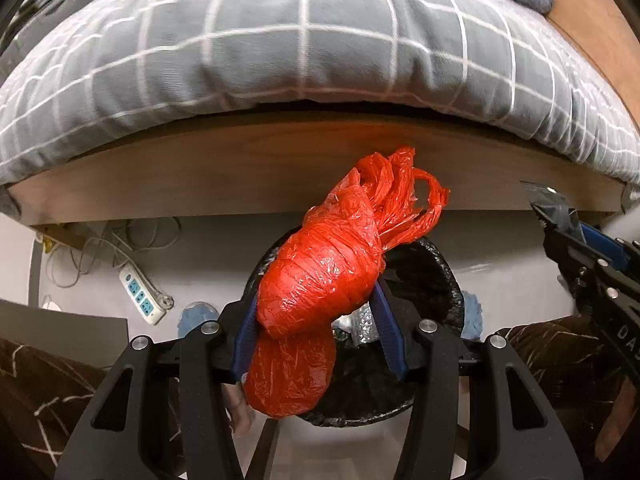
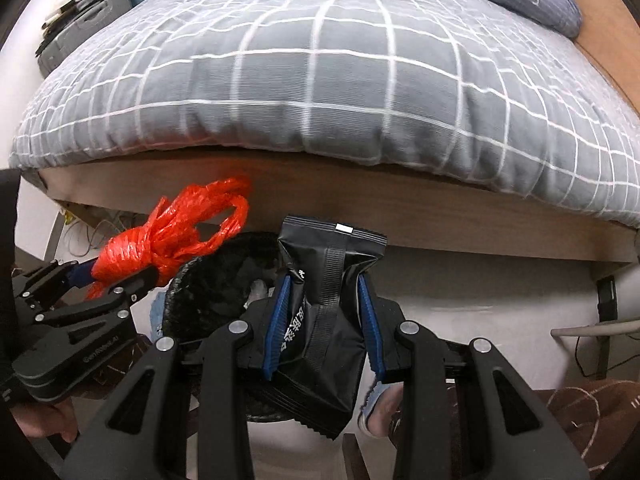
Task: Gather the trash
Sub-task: 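Lift the red bag and black sachet and carry them over the bin, then open the left tool over the bin while the right tool releases the black sachet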
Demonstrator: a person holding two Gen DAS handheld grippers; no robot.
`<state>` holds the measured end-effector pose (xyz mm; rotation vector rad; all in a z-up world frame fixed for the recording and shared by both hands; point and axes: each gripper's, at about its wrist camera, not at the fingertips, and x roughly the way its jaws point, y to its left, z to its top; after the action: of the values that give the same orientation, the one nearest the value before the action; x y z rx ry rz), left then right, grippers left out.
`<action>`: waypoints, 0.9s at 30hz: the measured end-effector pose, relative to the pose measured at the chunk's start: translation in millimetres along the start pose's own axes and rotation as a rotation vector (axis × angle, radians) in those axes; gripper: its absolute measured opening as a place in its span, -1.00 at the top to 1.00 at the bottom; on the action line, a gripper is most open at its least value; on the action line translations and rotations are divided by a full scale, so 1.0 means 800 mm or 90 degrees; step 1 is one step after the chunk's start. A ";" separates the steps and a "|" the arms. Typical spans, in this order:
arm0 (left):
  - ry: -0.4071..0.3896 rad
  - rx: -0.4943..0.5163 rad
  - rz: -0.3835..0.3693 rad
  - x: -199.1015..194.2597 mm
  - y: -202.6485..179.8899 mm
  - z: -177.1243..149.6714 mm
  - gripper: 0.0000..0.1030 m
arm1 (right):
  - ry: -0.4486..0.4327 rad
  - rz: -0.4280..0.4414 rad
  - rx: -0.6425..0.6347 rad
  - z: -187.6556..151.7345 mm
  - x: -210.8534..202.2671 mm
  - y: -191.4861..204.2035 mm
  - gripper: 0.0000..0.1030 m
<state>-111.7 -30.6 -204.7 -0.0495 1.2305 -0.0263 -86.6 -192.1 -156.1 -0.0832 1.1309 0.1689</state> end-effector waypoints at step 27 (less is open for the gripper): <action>-0.029 -0.064 0.024 -0.005 0.083 0.000 -0.86 | 0.027 0.049 -0.036 0.010 0.033 0.051 0.35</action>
<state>-113.8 35.6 -204.1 -0.1135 1.1871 0.0689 -75.7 -148.5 -176.1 -0.0930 1.1721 0.2690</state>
